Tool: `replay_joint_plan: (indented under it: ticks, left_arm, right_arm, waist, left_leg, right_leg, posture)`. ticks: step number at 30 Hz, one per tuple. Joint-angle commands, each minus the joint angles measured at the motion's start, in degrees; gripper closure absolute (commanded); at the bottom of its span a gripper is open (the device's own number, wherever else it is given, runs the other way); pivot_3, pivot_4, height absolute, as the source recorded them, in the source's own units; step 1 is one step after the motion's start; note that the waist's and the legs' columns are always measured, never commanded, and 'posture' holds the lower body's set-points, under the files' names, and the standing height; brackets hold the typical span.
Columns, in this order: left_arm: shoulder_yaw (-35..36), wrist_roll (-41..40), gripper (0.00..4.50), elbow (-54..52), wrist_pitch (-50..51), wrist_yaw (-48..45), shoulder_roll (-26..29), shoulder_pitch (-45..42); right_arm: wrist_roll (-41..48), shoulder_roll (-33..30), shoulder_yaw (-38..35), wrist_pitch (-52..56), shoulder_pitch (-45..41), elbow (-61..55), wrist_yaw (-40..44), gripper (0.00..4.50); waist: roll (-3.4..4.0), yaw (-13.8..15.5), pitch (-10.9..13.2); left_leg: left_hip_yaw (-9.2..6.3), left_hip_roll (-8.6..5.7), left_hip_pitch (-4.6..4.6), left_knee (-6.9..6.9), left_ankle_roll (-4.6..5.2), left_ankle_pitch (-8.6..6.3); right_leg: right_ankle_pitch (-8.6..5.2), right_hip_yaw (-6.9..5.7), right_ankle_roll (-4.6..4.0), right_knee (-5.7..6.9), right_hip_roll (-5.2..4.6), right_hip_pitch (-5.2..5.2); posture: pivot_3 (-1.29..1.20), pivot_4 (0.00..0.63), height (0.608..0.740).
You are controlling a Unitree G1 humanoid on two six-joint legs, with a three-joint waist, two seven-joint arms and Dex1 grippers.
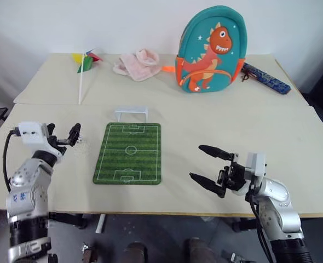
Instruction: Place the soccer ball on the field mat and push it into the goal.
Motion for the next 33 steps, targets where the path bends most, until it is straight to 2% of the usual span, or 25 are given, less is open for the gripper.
replay_joint_plan:
  ticks: [1, 11, 18, 21, 23, 27, 30, 33]
  left_arm:
    - [-1.7, 2.1, 0.02, 4.3, 0.5, -1.7, 1.3, -1.9]
    - [-2.8, 3.7, 0.02, 10.4, 1.5, -3.6, 1.9, -4.5]
    - [-2.8, 4.3, 2.08, 10.8, 2.1, -4.4, 2.0, -4.0]
    - [-2.5, 4.2, 3.12, 10.9, 2.0, -5.0, 1.7, -3.6]
    - [-2.1, 4.1, 3.6, 10.5, 1.7, -5.1, 1.8, -2.9]
    - [0.6, 2.4, 3.63, 7.9, -0.6, -7.0, 2.3, -0.6]
    - [4.6, -3.3, 3.63, 3.7, -5.2, -16.8, 4.2, 2.4]
    - [5.8, -13.1, 3.63, -5.5, -3.0, -35.4, 9.2, 8.3]
  right_arm:
    - [0.4, -0.4, -0.5, -0.8, 0.9, -2.1, -0.6, 0.0]
    - [0.1, -0.5, -0.8, -1.7, 2.8, -3.0, -1.4, 0.0]
    - [-0.1, -0.3, -0.8, -2.8, 2.5, -2.1, -1.8, 0.0]
    - [-0.3, -0.1, -0.6, -3.1, 2.5, -1.7, -1.9, 0.0]
    - [-0.4, 0.0, -0.5, -3.2, 2.4, -1.6, -2.0, 0.0]
    - [-0.5, -0.3, -0.8, -3.7, 2.1, -0.9, -2.2, 0.0]
    - [-0.1, -1.8, -2.3, -3.8, 1.5, -0.5, -1.7, 0.0]
    - [2.1, -5.6, -4.9, -2.3, 1.0, -1.0, 0.5, 0.0]
  waist:
    - [0.0, -0.2, 0.0]
    - [0.0, 0.3, 0.0]
    - [0.0, 0.3, 0.0]
    - [0.0, 0.3, 0.0]
    - [0.0, 0.3, 0.0]
    - [0.0, 0.1, 0.0]
    - [-0.01, 0.1, 0.0]
    - [-0.02, 0.2, 0.0]
  left_leg:
    - [0.0, 0.02, -0.02, -0.03, -0.01, 0.0]
    - [-0.01, 0.01, -0.04, 0.02, -0.03, 0.02]
    - [-0.01, 0.0, -0.05, 0.05, -0.03, 0.02]
    - [-0.01, 0.01, -0.04, 0.05, -0.03, 0.02]
    - [-0.01, 0.01, -0.04, 0.05, -0.03, 0.02]
    - [0.0, 0.02, -0.03, 0.05, -0.03, 0.02]
    - [0.0, 0.06, -0.05, 0.03, -0.04, 0.02]
    - [-0.01, 0.08, -0.1, 0.04, -0.04, 0.02]
  right_leg:
    - [0.0, 0.0, 0.0, 0.01, 0.01, -0.03]
    - [0.0, -0.03, 0.0, 0.01, -0.01, -0.06]
    - [0.0, -0.03, 0.0, 0.03, -0.02, -0.05]
    - [0.0, -0.03, 0.0, 0.03, -0.02, -0.05]
    - [0.0, -0.03, 0.0, 0.04, -0.02, -0.05]
    - [0.0, -0.02, 0.0, 0.04, -0.02, -0.06]
    - [0.0, -0.02, -0.01, 0.02, -0.01, -0.07]
    - [0.0, -0.03, -0.01, -0.06, -0.04, -0.06]
  posture:
    - [0.0, 0.15, 0.74]
    - [0.0, 0.15, 0.74]
    - [0.0, 0.15, 0.74]
    - [0.0, 0.15, 0.74]
    - [0.0, 0.15, 0.74]
    - [0.0, 0.15, 0.74]
    - [0.0, 0.15, 0.74]
    - [0.0, 0.15, 0.74]
